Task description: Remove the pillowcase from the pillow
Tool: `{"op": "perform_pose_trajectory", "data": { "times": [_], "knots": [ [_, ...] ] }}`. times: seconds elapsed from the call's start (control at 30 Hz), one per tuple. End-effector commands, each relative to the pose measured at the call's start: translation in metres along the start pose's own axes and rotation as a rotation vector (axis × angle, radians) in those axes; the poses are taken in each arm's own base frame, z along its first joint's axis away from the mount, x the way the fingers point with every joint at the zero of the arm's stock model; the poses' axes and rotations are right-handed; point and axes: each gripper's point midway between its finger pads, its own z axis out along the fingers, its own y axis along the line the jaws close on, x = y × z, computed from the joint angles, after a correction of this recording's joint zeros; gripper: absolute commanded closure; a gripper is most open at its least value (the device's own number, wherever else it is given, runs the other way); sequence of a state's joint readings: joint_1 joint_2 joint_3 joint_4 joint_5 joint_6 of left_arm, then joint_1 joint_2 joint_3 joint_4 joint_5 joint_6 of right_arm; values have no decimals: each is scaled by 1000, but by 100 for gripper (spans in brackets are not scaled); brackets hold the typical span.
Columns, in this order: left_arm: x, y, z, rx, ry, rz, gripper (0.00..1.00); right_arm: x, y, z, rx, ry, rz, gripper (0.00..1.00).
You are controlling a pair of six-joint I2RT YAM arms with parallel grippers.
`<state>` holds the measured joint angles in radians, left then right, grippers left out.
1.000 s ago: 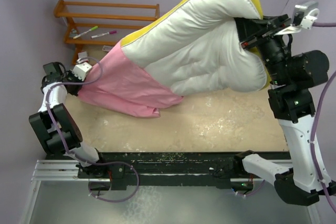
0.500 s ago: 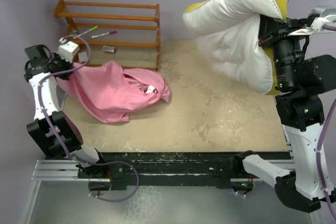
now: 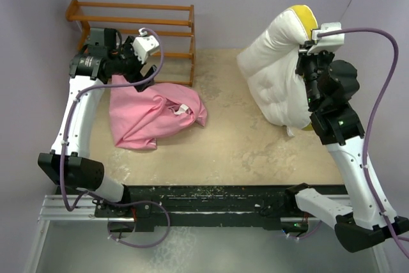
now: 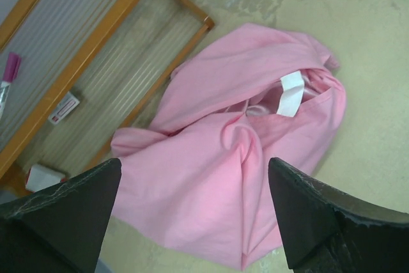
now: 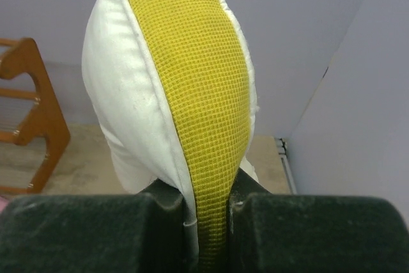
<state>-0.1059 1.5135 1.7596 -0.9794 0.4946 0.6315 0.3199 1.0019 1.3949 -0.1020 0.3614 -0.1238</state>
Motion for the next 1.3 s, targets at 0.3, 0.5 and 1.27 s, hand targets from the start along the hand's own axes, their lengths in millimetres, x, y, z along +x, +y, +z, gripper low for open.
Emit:
{"op": "perform_pose_trajectory", "data": {
  "times": [0.3,0.5,1.27],
  "knots": [
    [45,52,-52,-239,-14,-164,1,1,89,13,-325,-74,60,99],
    [37,43,-53,-293,-161,-224,1,113,234,-42,-843,194,461,77],
    [138,26,31,-263,-81,-473,1,233,164,20,-350,482,356,0]
  ]
}}
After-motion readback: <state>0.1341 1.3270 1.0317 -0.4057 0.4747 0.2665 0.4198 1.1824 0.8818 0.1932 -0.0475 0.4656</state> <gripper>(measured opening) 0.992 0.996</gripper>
